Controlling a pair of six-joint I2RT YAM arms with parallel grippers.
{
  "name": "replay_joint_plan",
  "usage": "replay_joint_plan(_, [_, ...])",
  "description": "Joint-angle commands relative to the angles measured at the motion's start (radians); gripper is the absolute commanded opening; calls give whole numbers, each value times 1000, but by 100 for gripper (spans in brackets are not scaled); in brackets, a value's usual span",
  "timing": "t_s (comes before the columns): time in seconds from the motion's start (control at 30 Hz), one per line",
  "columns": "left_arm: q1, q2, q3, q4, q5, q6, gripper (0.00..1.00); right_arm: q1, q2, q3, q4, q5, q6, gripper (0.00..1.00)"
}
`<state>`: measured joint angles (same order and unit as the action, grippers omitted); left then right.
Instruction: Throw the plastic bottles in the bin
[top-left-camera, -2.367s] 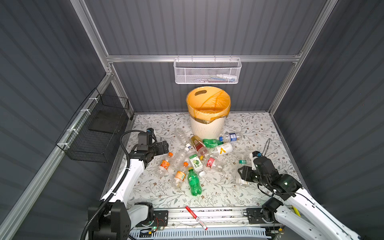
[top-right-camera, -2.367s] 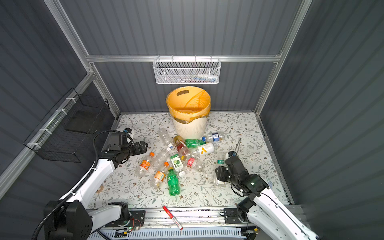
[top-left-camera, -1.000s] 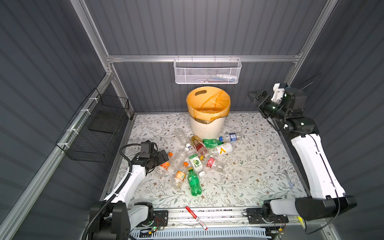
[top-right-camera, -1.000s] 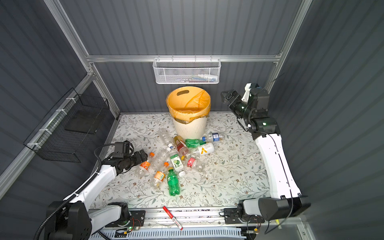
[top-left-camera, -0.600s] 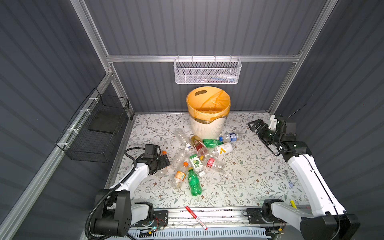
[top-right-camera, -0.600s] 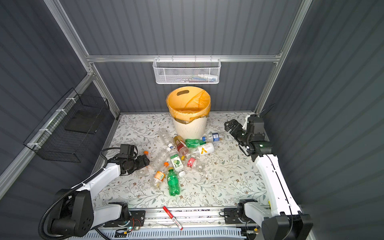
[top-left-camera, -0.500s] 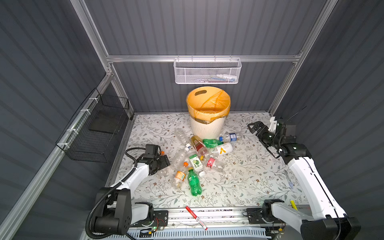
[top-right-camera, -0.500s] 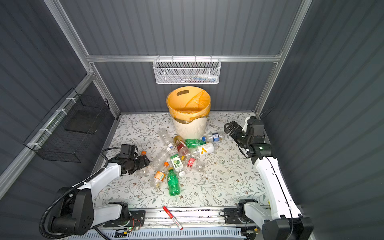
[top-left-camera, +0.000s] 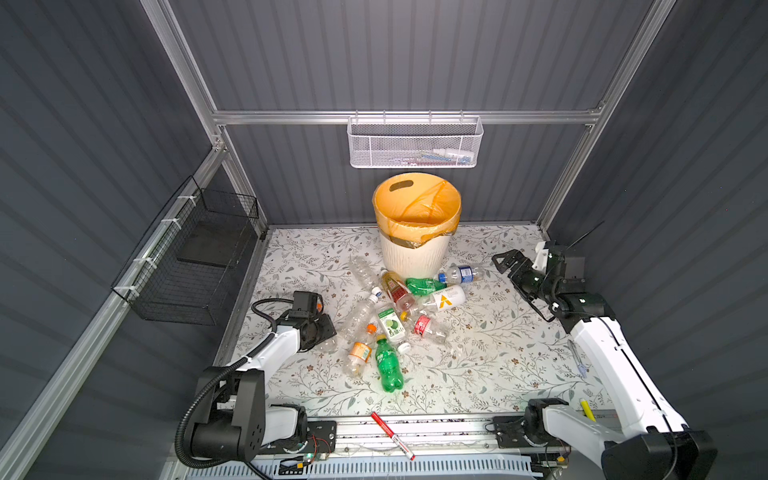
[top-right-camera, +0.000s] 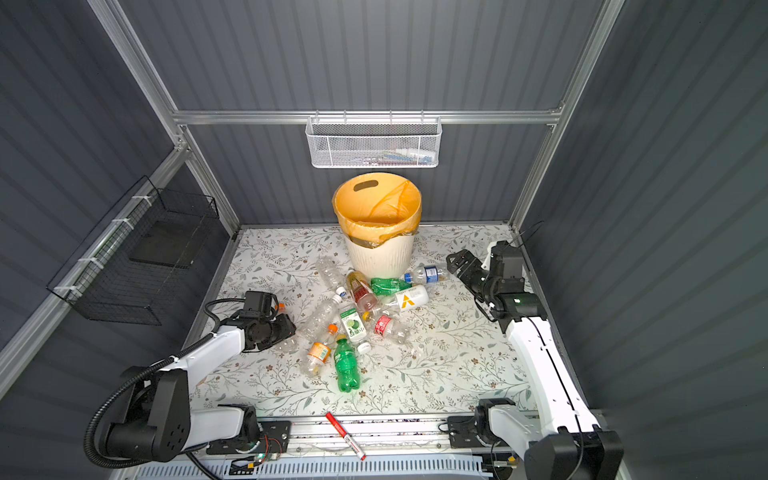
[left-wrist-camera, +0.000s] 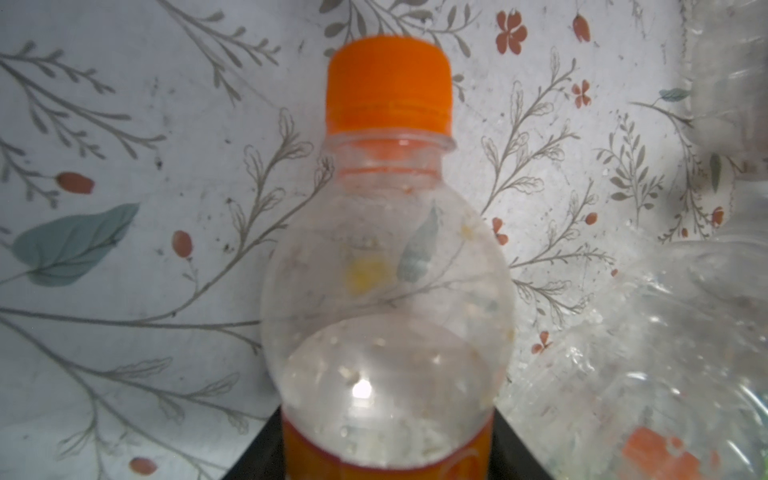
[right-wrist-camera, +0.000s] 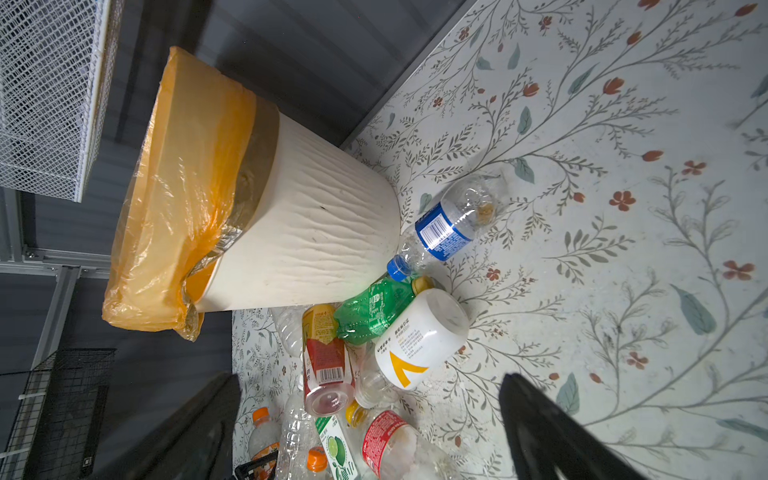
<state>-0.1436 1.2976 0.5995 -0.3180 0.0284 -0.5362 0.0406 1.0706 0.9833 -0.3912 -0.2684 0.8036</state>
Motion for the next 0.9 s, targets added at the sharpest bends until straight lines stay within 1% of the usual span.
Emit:
replay_joint_plan(0.0, [-5,-27,105,12,-39,3,53,-3,0,-22,44,-16,20,99])
replay_joint_plan(0.07, [-5,-11,241,-16,-56,17,52,-4,2,-29,50,-26,29,99])
replay_joint_plan(0.17, [-19,24,524,-13,-26,42,51,-2,0,-31,46,-38,29,99])
replay_joint_plan(0.2, [-37,52,646,-1,-6,54,51,-2,-2,-34,46,-38,29,99])
replay_joint_plan(0.27, [-105,141,930,-4,40,84,53,-2,-6,-39,49,-38,29,99])
replay_joint_plan(0.3, [-149,206,1086,-6,113,103,59,-2,-7,-45,54,-38,34,99])
replay_joint_plan(0.33, [-182,277,1200,-10,163,108,72,-3,-8,-52,62,-40,42,99])
replay_joint_plan(0.37, [-211,354,1355,-22,209,96,89,-2,-8,-63,76,-51,54,99])
replay_joint_plan(0.4, [-227,430,1473,-21,272,87,100,-2,-8,-73,94,-58,69,99])
replay_joint_plan(0.43, [-233,490,1563,-22,293,77,100,-2,-9,-81,107,-58,81,99])
replay_joint_plan(0.47, [-234,554,1663,-54,293,57,100,-2,-11,-87,112,-102,92,99])
replay_joint_plan(0.5, [-234,606,1747,-85,327,57,100,-2,-14,-90,111,-105,93,99])
replay_joint_plan(0.53, [-234,640,1794,-106,313,73,100,-1,-19,-92,108,-106,93,99])
replay_joint_plan(0.6, [-227,652,1792,-111,238,66,100,-2,-33,-92,90,-94,79,99])
replay_joint_plan(0.67, [-225,618,1723,-78,195,72,100,-3,-46,-88,62,-79,58,99])
replay_joint_plan(0.73, [-219,556,1613,-22,153,69,100,-3,-53,-82,36,-31,36,99])
replay_joint_plan(0.8, [-203,501,1527,22,140,57,100,-7,-51,-72,21,-21,19,99])
replay_joint_plan(0.87, [-183,463,1476,28,135,54,100,-11,-42,-57,8,-6,2,99])
